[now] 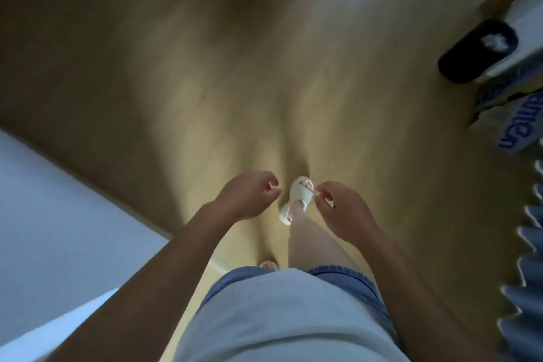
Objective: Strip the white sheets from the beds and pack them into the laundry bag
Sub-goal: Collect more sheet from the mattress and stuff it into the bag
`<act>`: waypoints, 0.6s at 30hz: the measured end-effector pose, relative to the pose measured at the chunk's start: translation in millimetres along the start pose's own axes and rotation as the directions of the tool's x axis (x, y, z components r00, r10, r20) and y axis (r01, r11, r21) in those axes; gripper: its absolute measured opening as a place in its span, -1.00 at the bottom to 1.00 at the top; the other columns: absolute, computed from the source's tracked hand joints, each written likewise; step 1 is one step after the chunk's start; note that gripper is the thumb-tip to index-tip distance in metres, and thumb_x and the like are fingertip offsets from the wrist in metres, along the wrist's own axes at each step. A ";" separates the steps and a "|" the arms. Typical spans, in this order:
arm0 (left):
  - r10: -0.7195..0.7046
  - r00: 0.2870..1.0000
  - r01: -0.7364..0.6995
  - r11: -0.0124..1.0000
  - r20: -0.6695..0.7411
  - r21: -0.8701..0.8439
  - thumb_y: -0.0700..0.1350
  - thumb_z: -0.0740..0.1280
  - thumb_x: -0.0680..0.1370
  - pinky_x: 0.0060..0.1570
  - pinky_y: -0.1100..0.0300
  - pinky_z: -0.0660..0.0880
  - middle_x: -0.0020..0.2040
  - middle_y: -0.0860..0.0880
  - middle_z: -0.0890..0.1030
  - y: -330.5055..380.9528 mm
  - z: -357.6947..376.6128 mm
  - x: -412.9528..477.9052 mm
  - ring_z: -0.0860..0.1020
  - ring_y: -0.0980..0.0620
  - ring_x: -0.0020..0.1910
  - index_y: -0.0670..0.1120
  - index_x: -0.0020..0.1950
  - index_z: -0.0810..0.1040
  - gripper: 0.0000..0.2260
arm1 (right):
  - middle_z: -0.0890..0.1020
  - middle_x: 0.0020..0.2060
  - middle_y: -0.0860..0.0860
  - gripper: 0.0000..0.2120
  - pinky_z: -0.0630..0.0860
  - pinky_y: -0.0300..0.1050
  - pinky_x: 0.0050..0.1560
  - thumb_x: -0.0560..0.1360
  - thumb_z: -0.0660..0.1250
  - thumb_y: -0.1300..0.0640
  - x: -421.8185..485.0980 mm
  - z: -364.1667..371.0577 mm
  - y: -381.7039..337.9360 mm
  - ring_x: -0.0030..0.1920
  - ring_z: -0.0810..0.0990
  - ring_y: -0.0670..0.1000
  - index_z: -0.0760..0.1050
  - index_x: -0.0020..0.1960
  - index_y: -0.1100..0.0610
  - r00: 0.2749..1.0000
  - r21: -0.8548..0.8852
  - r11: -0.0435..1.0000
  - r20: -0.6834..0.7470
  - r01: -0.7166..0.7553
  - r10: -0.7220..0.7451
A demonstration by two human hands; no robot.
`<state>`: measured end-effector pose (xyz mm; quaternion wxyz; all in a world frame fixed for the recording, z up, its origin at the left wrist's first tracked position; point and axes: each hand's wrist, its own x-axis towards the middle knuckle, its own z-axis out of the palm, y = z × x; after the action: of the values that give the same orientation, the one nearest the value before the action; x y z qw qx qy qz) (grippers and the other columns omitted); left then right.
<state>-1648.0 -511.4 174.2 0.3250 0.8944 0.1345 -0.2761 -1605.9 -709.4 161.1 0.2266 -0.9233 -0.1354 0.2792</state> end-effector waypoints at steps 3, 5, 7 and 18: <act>-0.083 0.996 0.085 0.994 0.035 -0.074 0.01 0.26 0.59 0.06 0.12 0.50 0.09 0.00 0.63 -0.1 -25.0 55.5 0.57 0.02 0.02 -0.05 0.19 0.56 -0.75 | 0.58 0.00 -0.02 -0.77 0.41 -0.13 -0.04 0.58 0.21 0.09 80.9 -29.2 -3.2 -0.03 0.49 -0.03 0.52 0.16 0.14 0.999 -0.016 0.999 0.027 0.035 -0.035; -0.138 0.990 0.141 0.986 0.039 -0.088 0.02 0.25 0.59 0.05 0.13 0.49 0.09 0.02 0.63 -1.8 -51.5 94.0 0.56 0.04 0.01 -0.03 0.20 0.55 -0.75 | 0.59 -0.01 0.01 -0.78 0.43 -0.11 -0.02 0.58 0.21 0.08 142.8 -55.3 -10.4 -0.02 0.51 0.00 0.52 0.14 0.16 0.996 -0.024 0.997 0.057 0.067 -0.066; -0.187 0.982 0.188 0.976 0.019 -0.106 0.03 0.25 0.59 0.03 0.16 0.48 0.08 0.02 0.62 -0.4 -90.5 130.3 0.55 0.05 0.00 -0.04 0.20 0.56 -0.74 | 0.59 -0.01 0.01 -0.78 0.43 -0.10 -0.03 0.58 0.21 0.10 204.2 -89.2 -26.0 0.00 0.52 0.02 0.52 0.13 0.17 0.993 -0.034 0.994 0.068 0.101 -0.098; -0.287 0.943 0.243 0.940 -0.170 -0.238 -0.01 0.29 0.58 0.05 0.11 0.49 0.00 0.02 0.62 6.5 -304.7 357.0 0.55 0.04 -0.05 -0.07 0.16 0.57 -0.78 | 0.61 -0.20 0.04 -0.88 0.43 -0.07 -0.06 0.53 0.29 0.20 501.7 -224.2 -122.4 -0.11 0.56 0.10 0.57 -0.01 0.22 0.988 0.063 0.986 0.019 0.153 -0.154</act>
<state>-1231.7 -294.6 163.8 0.3637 0.8511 0.3155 -0.2092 -1086.5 -492.1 159.9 0.2739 -0.8994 -0.2000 0.2757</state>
